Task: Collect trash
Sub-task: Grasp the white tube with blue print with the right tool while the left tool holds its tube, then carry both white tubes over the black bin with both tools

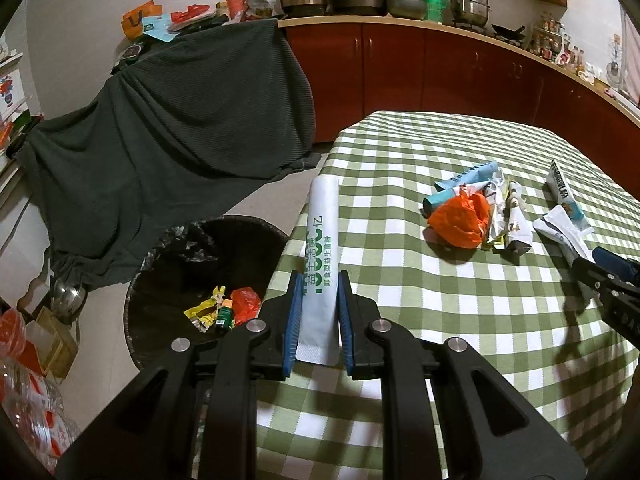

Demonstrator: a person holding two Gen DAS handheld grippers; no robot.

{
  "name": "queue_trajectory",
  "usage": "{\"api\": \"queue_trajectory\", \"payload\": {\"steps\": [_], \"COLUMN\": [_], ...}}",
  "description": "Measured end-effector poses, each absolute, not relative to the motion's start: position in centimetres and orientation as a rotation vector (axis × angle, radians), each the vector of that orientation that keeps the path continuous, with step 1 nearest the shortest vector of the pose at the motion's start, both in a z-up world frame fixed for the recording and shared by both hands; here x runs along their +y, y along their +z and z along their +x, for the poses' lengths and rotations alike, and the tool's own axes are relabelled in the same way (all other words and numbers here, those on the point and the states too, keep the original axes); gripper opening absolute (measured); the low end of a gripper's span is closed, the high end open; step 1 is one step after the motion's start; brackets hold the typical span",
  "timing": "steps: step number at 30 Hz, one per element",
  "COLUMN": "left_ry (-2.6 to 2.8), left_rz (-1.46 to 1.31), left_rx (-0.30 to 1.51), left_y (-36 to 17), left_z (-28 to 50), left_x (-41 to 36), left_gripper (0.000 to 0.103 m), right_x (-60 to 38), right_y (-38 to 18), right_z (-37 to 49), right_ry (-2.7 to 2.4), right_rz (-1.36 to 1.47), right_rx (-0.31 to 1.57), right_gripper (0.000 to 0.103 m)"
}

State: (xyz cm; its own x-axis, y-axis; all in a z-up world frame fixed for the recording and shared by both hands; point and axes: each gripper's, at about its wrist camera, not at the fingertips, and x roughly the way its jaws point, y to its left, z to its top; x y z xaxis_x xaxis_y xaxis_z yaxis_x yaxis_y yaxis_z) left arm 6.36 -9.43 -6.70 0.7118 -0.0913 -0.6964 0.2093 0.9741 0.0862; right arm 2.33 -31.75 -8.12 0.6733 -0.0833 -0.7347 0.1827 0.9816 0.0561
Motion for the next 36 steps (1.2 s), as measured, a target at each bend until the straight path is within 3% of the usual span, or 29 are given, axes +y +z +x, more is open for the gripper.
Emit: {"api": "queue_trajectory", "payload": {"steps": [5,7,12,36], "left_ry": [-0.165,-0.166,-0.163,-0.003], "left_rz": [0.161,0.16,0.157,0.121], "left_rx": [0.77,0.77,0.772,0.712], "left_y": [-6.9,-7.0,-7.0,-5.6], "left_z": [6.5,6.5,6.6,5.8], "left_x": [-9.5,-9.5,-9.4,-1.7], "left_gripper": [0.017,0.017,0.017,0.017], "right_x": [-31.5,-31.4,-31.1,-22.2], "right_y": [-8.6,-8.9,-9.0,-5.2], "right_z": [3.3,3.5,3.4,4.0], "right_ry": [-0.142,-0.133,-0.133,0.027], "right_rz": [0.127,0.131,0.14,0.137], "right_rx": [0.837,0.851,0.84,0.707], "right_gripper": [0.039,0.025,0.016,0.014]}}
